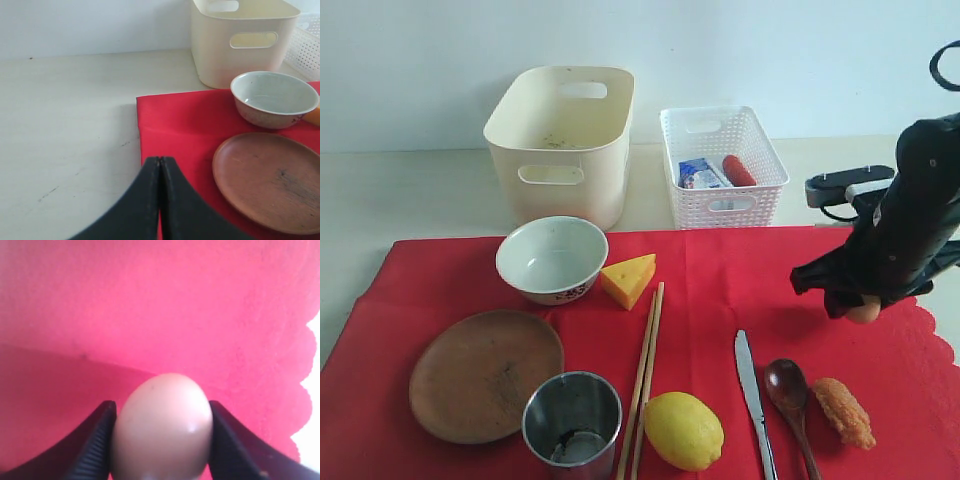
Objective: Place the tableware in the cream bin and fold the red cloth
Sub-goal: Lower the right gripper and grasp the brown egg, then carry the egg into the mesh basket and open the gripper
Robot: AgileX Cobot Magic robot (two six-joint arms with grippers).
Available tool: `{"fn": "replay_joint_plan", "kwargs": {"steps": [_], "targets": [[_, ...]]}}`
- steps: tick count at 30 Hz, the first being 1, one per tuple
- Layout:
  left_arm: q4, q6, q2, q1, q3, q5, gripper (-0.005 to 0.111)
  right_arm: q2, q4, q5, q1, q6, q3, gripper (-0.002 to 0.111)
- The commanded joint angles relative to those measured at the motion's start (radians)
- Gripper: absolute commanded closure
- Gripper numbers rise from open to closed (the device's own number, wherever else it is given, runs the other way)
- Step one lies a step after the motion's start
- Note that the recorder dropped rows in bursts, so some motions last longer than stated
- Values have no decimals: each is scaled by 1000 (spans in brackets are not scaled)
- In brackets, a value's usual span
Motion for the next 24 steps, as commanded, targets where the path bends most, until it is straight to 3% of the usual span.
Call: {"fn": "replay_joint_plan", "kwargs": {"steps": [1,12,24], "targets": [[-5,-4,-6,2,2,-11,107,-35,80,-10,-3,-74,-47,108],[-5,-4,-6,2,2,-11,107,-36,255,-15,-3,-231,-242,108],[-5,-4,-6,2,2,-11,107,123,280,9,-3,-298,-540,108]]}}
